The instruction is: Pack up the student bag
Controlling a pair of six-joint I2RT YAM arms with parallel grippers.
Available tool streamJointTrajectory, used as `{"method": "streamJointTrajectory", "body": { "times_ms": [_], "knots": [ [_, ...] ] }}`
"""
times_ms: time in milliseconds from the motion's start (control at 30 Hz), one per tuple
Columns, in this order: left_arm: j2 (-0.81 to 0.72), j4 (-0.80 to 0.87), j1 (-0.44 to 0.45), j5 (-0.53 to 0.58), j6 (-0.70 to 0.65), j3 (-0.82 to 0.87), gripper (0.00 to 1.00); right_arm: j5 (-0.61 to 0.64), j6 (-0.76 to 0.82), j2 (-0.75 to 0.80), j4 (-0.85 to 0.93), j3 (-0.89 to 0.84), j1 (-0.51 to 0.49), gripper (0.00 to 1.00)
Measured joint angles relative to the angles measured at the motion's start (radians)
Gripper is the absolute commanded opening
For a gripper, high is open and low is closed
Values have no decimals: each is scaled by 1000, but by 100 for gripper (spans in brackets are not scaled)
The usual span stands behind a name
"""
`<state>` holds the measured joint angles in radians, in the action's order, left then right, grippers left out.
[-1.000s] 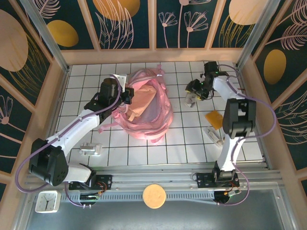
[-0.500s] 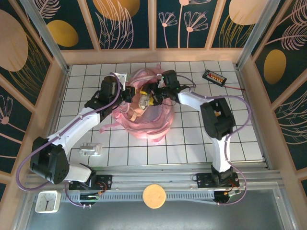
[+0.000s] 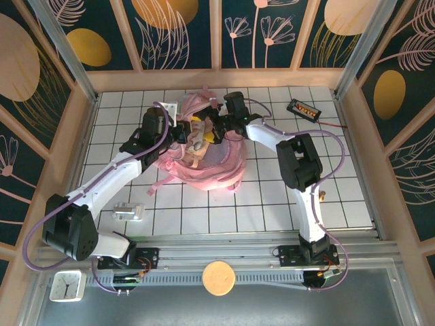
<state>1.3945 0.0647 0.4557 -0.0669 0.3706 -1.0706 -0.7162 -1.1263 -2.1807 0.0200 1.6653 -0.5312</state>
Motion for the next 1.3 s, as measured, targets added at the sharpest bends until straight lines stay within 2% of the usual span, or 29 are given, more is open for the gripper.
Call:
{"method": "streamJointTrajectory", "body": {
  "times_ms": [400,633,1000,1300],
  "knots": [
    [4,6,0,0,-14,0,0,98,161,293,210,-159,0,99],
    [7,6,0,-5,-19,0,0,239,312,452,384,-233,15,99],
    [17,7,0,-37,-29,0,0,429,438,708,644,-502,175,99],
    [23,6,0,-55,-29,1,0,456,458,909,749,-760,307,99]
  ]
}}
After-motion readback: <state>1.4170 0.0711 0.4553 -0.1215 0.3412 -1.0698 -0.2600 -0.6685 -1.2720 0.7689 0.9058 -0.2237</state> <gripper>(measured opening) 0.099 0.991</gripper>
